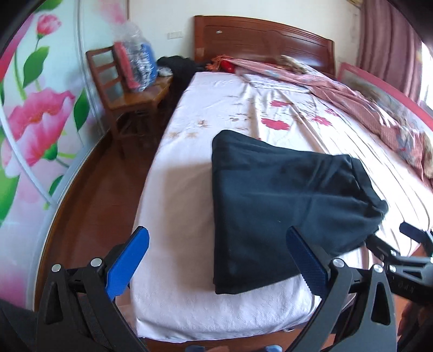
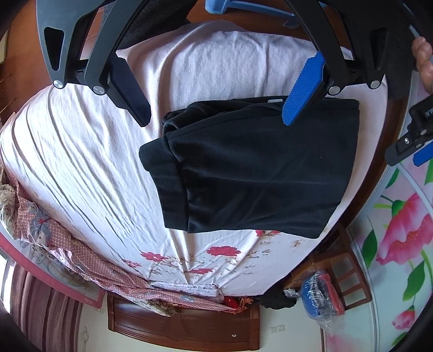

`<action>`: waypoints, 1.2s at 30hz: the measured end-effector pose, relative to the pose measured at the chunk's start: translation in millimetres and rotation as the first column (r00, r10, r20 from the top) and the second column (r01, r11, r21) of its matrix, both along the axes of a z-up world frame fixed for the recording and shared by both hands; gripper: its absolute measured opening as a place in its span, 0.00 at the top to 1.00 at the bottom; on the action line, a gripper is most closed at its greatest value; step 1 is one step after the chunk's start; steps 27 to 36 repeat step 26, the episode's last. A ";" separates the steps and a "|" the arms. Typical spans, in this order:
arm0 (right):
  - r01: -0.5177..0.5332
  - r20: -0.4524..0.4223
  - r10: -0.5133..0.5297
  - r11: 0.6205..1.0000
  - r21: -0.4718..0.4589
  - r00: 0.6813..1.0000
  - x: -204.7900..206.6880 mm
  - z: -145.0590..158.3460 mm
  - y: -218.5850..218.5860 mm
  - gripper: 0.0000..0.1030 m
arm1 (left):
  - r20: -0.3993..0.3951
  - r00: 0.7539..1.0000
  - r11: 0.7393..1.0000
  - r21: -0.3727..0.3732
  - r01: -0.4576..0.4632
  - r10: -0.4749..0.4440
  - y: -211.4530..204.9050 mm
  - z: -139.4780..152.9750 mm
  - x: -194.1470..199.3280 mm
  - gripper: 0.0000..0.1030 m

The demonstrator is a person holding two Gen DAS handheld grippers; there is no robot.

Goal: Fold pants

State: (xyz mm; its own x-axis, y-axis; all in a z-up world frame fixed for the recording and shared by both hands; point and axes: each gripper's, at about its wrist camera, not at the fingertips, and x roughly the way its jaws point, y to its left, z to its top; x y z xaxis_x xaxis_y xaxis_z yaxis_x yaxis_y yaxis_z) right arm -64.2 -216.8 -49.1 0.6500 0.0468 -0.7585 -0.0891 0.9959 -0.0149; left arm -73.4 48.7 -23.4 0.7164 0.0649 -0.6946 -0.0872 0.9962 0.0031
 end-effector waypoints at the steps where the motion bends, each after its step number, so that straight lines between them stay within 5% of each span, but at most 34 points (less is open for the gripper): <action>1: -0.009 -0.001 0.009 1.000 -0.006 1.000 -0.1 0.1 1.6 0.06 | -0.006 1.000 0.999 -0.039 0.008 -0.008 4.1 -0.4 1.5 0.02; 19: -0.061 -0.029 0.059 0.997 -0.050 0.998 1.1 -6.0 13.2 0.06 | 0.078 0.995 0.997 0.048 -0.066 0.062 6.7 5.8 -2.9 0.02; 26: -0.031 0.000 0.031 0.999 -0.020 1.000 1.0 0.0 -0.2 0.06 | 0.024 0.999 0.999 -0.030 -0.028 0.029 15.5 8.8 6.0 0.02; 36: -0.031 0.000 0.031 0.999 -0.020 1.000 1.0 0.0 -0.2 0.06 | 0.024 0.999 0.999 -0.030 -0.028 0.029 15.5 8.8 6.0 0.02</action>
